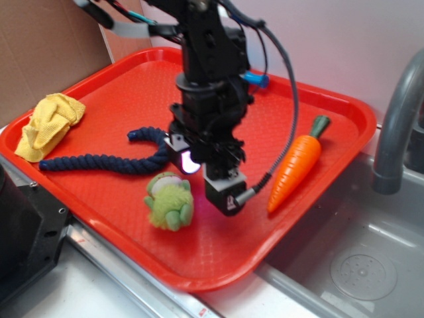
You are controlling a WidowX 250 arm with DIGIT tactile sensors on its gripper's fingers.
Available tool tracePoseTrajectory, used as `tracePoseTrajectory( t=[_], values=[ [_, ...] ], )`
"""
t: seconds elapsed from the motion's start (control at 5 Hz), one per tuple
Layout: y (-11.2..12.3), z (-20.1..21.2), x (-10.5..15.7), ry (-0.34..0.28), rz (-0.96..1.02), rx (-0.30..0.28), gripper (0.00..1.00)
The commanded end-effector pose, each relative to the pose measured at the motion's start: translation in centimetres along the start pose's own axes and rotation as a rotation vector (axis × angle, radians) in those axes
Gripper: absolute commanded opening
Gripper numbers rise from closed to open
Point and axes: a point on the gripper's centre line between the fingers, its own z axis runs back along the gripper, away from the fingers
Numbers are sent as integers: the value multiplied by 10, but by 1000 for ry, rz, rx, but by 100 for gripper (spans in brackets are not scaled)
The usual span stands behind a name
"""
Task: Grab the carrot.
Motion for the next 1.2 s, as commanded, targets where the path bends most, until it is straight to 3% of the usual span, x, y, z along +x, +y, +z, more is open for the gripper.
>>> tracePoseTrajectory(
  t=[0.0, 0.2, 0.4, 0.6, 1.0],
  values=[
    [-23, 47, 14, -138, -16, 54, 100],
    [-21, 50, 25, -185, 217, 58, 100],
    [-17, 45, 30, -193, 468, 100, 100],
    [-12, 29, 47, -213, 546, 77, 100],
    [-34, 7, 87, -298, 215, 4, 100]
  ],
)
